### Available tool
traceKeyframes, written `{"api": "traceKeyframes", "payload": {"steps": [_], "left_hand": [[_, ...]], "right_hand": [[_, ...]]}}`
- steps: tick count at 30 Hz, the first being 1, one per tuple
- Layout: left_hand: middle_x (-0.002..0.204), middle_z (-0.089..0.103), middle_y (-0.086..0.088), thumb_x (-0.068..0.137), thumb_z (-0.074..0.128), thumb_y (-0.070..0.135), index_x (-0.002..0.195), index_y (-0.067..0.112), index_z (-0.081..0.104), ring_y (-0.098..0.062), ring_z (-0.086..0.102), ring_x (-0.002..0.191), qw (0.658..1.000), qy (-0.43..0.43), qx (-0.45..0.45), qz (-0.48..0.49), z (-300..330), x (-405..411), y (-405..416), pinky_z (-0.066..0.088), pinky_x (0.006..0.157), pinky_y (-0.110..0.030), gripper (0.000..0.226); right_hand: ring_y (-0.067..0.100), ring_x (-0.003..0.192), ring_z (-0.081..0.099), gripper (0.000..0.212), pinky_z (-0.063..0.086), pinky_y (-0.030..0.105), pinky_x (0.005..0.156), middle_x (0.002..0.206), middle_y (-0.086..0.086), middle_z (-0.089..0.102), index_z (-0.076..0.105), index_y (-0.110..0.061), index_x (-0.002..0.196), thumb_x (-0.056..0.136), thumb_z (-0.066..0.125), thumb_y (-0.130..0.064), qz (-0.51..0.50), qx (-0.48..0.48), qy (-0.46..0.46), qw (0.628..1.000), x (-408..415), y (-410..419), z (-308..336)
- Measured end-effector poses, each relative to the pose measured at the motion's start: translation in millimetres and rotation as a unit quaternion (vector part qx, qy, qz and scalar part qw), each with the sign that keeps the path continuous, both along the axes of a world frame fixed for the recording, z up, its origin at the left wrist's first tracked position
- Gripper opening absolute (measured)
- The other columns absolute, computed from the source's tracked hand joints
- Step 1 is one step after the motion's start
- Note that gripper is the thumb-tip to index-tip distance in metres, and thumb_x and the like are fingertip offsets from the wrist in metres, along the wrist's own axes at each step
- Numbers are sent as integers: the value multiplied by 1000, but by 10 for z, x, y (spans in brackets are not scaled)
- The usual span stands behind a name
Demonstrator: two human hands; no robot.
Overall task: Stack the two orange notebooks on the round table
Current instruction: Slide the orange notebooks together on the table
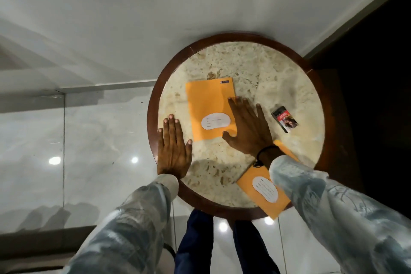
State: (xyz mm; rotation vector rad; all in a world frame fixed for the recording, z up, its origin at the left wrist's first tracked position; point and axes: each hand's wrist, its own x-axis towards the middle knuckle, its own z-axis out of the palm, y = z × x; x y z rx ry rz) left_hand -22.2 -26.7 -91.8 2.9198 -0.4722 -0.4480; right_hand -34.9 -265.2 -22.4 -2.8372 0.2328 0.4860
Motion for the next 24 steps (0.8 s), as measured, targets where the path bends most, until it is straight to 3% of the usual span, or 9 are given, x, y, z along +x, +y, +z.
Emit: {"api": "traceKeyframes", "payload": {"steps": [4, 7, 10, 12, 14, 19, 24], "left_hand": [[171, 13, -22, 106, 34, 37, 161, 0, 13, -36, 13, 160, 1000, -16, 0, -15, 284, -215, -133, 21, 130, -55, 70], [165, 32, -25, 106, 39, 34, 157, -2, 28, -40, 33, 154, 998, -10, -3, -55, 558, -471, -434, 32, 126, -54, 63], [145, 57, -28, 102, 49, 21, 147, -4, 47, -45, 58, 131, 991, 30, -54, -121, 682, -743, -852, 50, 108, -52, 52], [139, 61, -24, 101, 51, 18, 146, -2, 49, -43, 61, 121, 982, 68, -81, -155, 703, -943, -1163, 52, 97, -48, 49], [142, 57, -22, 104, 47, 20, 148, 1, 46, -42, 57, 123, 973, 114, -97, -173, 687, -1123, -1420, 51, 97, -48, 48], [135, 54, -22, 95, 60, 29, 137, 2, 51, -43, 55, 113, 985, 127, -68, -99, 610, -1346, -1724, 51, 88, -51, 51], [134, 55, -19, 83, 78, 32, 129, 5, 53, -42, 53, 120, 976, 197, -82, 34, 651, -1257, -1888, 50, 94, -53, 59]], "right_hand": [[30, 154, 30, 93, 16, 60, 124, 165, 11, 33, 24, -17, 160, 81, 59, -51, -56, -17, 11, 998, -652, -104, 216], [35, 141, 46, 88, 33, 58, 115, 152, 15, 49, 33, -12, 156, 80, 65, -43, -170, 0, 22, 985, -1156, -229, 307], [39, 133, 49, 83, 42, 53, 108, 144, 18, 51, 38, -7, 149, 78, 70, -35, -355, 49, 52, 932, -1574, -358, 279], [41, 131, 49, 83, 46, 53, 105, 146, 19, 48, 35, -5, 149, 79, 70, -32, -452, 85, 72, 885, -1786, -454, 207], [43, 130, 48, 87, 49, 53, 101, 151, 20, 43, 28, -5, 152, 81, 70, -31, -488, 99, 100, 861, -1931, -516, 113], [47, 124, 51, 97, 49, 52, 98, 143, 22, 43, 17, -9, 156, 77, 71, -23, -560, 160, 77, 809, -1999, -537, -39], [48, 126, 49, 99, 46, 50, 100, 143, 23, 41, 17, -13, 158, 78, 75, -23, -622, 214, 79, 749, -1902, -598, -26]]}}
